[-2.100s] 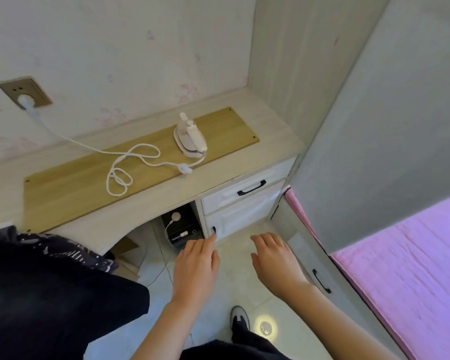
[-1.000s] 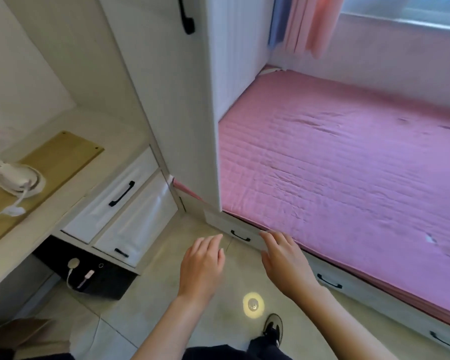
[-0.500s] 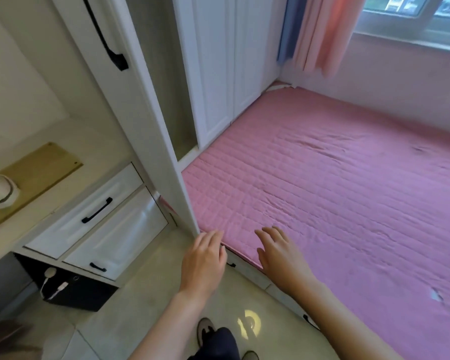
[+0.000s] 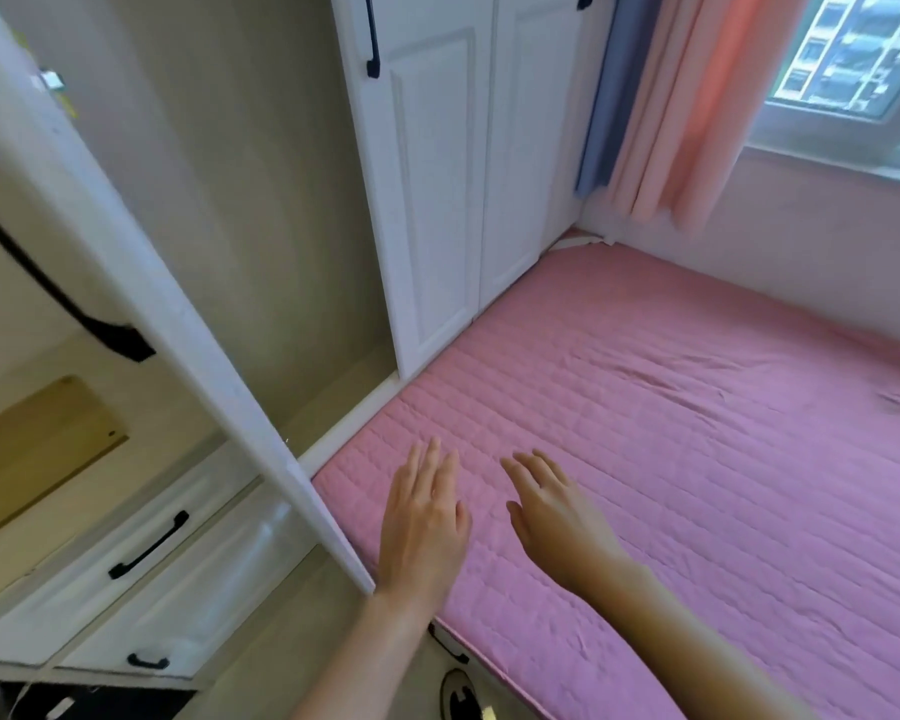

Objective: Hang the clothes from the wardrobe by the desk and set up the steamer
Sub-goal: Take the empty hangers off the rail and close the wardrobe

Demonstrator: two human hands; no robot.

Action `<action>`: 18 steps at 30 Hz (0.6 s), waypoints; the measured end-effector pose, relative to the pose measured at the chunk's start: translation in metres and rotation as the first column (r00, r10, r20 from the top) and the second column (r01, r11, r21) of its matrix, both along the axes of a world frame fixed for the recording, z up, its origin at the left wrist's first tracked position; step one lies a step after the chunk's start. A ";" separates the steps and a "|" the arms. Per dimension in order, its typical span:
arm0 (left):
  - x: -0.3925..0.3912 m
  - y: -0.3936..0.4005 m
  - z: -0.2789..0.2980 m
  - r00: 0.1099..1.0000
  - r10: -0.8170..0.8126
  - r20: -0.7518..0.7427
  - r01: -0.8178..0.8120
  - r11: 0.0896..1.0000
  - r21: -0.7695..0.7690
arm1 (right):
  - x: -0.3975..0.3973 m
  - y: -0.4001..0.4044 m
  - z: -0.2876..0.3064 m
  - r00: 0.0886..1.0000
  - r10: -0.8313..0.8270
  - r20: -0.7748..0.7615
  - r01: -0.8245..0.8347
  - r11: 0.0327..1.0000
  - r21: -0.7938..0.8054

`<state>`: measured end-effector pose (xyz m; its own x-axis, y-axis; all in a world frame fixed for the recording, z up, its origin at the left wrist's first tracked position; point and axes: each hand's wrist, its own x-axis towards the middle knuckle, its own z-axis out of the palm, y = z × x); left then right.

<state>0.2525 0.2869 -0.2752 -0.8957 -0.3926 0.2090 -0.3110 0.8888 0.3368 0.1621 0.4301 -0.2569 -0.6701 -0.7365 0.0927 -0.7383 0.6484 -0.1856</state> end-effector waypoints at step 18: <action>-0.100 -0.121 0.020 0.908 0.417 -0.047 -0.420 0.905 -0.075 | -0.129 -0.164 0.031 0.927 0.368 -0.075 -0.372 0.927 -0.046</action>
